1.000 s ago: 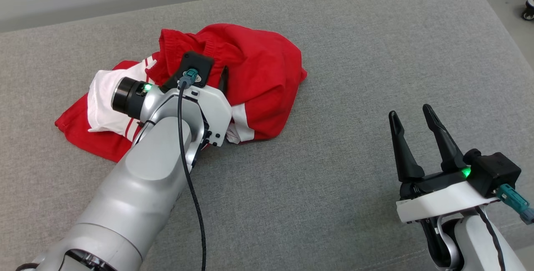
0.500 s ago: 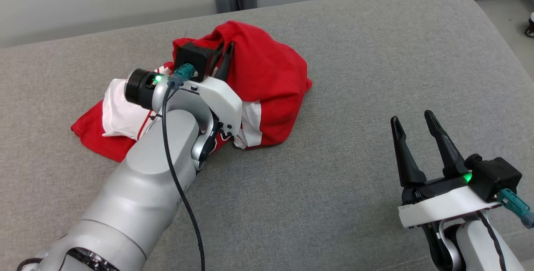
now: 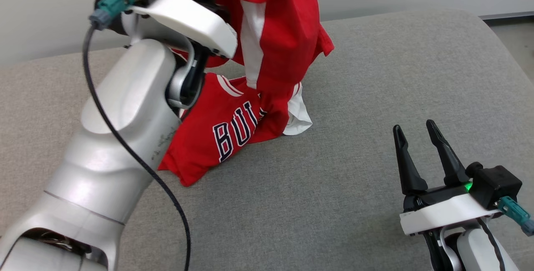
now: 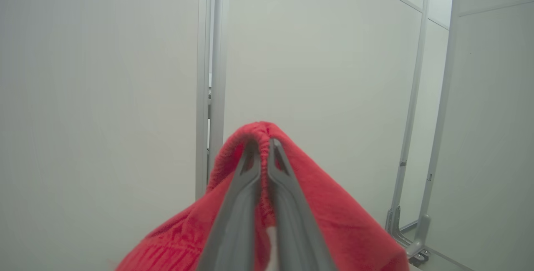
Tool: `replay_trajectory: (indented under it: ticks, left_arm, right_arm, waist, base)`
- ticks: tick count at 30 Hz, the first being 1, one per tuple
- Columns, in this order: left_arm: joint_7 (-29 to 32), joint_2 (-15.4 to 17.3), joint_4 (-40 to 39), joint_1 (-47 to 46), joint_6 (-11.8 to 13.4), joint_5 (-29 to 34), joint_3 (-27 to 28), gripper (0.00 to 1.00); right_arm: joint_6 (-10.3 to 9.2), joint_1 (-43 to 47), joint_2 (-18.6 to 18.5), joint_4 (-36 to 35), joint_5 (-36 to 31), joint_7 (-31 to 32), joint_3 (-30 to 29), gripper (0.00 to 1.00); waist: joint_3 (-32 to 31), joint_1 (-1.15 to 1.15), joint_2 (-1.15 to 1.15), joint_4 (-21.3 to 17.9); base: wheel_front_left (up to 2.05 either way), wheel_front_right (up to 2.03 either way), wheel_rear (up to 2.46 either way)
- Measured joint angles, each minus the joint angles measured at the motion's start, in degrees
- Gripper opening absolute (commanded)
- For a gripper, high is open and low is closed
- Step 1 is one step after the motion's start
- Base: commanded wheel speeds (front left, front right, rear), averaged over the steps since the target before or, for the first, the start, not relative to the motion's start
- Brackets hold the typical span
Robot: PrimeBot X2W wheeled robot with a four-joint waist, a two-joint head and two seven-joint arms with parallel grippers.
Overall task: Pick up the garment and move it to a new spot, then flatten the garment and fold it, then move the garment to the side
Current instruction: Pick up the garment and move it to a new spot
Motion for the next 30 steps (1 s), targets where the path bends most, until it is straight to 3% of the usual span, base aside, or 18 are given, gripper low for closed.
replay_trajectory:
  ticks: [7,16,19,30]
  left_arm:
    - [0.0,6.2,-6.5,-0.7,2.0,1.6,5.9,0.0]
    - [2.9,14.1,-13.0,2.8,6.6,1.1,9.7,0.0]
    - [3.2,17.4,-14.0,6.2,9.4,3.1,9.8,0.0]
    - [0.8,21.8,-10.9,13.3,12.0,1.8,15.4,0.0]
  right_arm:
    - [0.0,1.4,0.0,-0.3,0.0,0.0,-1.2,1.0]
    - [0.0,1.9,-0.4,-0.7,-0.3,0.0,-1.5,1.0]
    - [0.0,1.4,-0.7,-0.8,-0.4,0.0,-1.5,1.0]
    - [0.0,0.9,-1.9,-0.7,-0.4,0.0,-1.4,1.0]
  waist:
    - [-0.8,0.0,0.0,3.1]
    - [-0.2,0.0,0.0,9.2]
    - [0.5,0.0,0.0,11.7]
    - [2.3,0.0,0.0,16.4]
  base:
    - [0.0,0.0,0.0]
    - [0.0,0.0,0.0]
    - [0.0,0.0,0.0]
    - [0.0,0.0,0.0]
